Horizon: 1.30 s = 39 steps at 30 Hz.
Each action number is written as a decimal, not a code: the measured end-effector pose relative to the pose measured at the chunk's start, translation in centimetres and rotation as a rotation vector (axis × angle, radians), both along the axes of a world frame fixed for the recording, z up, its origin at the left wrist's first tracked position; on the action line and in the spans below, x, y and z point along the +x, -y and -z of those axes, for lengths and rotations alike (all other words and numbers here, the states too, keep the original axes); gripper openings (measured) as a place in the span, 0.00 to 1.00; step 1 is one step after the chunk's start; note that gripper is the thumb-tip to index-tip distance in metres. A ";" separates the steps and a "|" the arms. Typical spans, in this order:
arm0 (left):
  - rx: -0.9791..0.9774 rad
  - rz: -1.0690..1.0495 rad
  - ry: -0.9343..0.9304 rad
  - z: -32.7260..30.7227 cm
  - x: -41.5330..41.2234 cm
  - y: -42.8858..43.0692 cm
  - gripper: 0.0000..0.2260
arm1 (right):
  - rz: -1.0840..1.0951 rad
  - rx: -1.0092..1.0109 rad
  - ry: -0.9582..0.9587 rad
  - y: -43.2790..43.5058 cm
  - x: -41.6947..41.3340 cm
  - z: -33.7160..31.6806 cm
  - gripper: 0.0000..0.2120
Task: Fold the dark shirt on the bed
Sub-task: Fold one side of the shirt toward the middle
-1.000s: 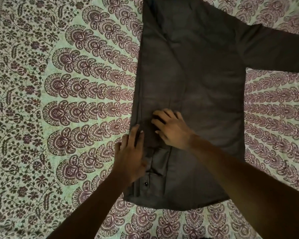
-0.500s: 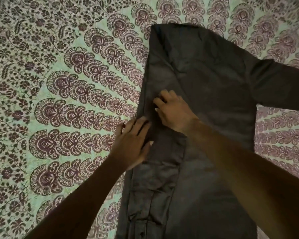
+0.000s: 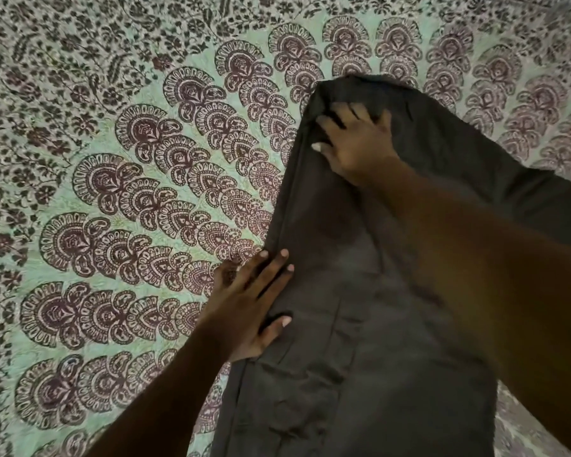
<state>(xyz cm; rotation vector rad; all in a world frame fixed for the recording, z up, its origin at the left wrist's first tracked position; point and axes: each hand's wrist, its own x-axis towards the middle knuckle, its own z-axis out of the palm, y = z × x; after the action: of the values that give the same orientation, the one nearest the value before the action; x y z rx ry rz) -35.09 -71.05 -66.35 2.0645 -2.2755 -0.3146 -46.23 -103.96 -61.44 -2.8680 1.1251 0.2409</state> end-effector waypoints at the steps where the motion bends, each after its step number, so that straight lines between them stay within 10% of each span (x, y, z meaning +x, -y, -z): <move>1: 0.001 0.000 0.001 0.0 0.0 -0.1 0.36 | 0.026 -0.005 0.000 0.5 0.2 0.0 0.27; 10: 0.004 -0.006 -0.023 0.1 0.1 -0.2 0.36 | 0.217 0.030 -0.064 2.8 3.8 0.7 0.32; 19: 0.023 -0.009 -0.022 0.2 0.2 -0.1 0.36 | 0.610 0.141 0.470 3.0 6.2 -1.0 0.26; 27: 0.025 -0.009 -0.037 0.5 0.3 -0.1 0.37 | 0.868 0.325 0.502 5.8 9.0 -2.0 0.13; 39: 0.028 -0.007 -0.054 0.2 0.4 0.1 0.37 | 0.334 -0.069 0.496 -0.2 4.0 -0.2 0.14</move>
<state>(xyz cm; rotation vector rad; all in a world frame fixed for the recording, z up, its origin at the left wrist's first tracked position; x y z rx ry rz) -34.69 -71.12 -66.55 2.0502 -2.2457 -0.3994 -42.26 -103.74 -61.23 -2.5082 1.4727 -0.5009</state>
